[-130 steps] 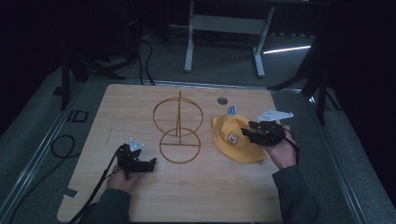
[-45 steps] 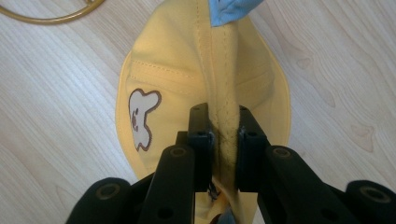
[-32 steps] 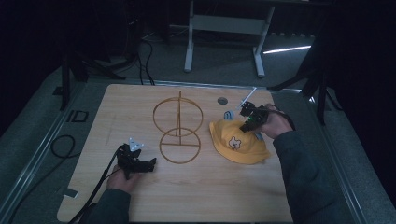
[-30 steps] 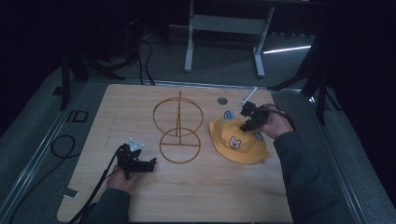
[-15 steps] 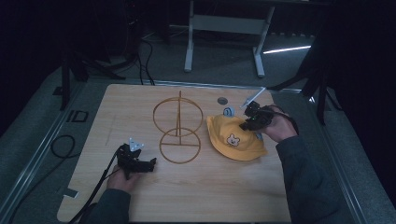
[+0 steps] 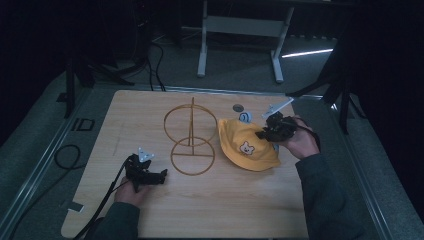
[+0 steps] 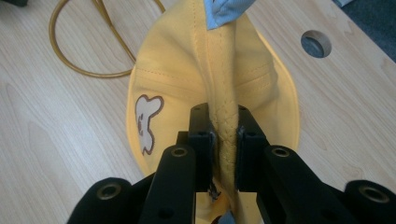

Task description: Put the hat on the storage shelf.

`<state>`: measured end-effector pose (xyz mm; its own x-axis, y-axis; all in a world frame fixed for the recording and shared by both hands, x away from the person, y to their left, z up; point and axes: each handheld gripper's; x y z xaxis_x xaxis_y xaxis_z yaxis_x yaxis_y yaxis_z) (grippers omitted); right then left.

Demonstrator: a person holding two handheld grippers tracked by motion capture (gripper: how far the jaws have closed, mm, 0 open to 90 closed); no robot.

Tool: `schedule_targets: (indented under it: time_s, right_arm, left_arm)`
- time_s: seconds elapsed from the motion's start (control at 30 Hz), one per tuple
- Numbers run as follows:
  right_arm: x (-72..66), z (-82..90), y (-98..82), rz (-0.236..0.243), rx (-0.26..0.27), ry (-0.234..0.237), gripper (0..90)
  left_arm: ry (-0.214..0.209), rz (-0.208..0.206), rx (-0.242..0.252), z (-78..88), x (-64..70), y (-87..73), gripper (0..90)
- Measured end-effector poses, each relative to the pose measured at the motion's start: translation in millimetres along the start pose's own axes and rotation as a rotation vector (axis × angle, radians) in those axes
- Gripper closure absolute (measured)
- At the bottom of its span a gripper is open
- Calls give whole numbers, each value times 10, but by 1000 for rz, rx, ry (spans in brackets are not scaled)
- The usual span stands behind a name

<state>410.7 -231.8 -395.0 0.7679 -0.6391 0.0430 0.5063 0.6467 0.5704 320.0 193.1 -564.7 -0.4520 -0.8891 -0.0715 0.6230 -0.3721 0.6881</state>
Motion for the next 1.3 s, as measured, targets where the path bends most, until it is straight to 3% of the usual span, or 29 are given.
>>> schedule_targets:
  time_s: [0.43, 0.87, 1.07, 1.3]
  right_arm:
    - [28, 55, -170, -8, 150, 8, 811]
    - [-18, 166, -244, -6, 234, 1, 811]
    - [-26, 195, -277, -22, 274, 33, 812]
    - [-45, 242, -273, -27, 315, 33, 812]
  left_arm:
    - [0, 0, 0, 0, 0, 0, 19]
    - [-1, 0, -2, 1, -1, 1, 19]
    - [-2, 0, -2, 2, -1, 1, 19]
    - [-1, 0, -2, 1, -1, 1, 19]
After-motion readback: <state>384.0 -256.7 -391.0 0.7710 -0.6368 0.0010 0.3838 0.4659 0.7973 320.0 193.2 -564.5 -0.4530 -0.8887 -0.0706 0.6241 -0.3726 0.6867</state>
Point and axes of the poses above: each handheld gripper's, and its own axes: z roughly backward along the jaws, y roughly out of its top, x roughly to its right, and after that the axes turned 6 degrees about -z, right-handed
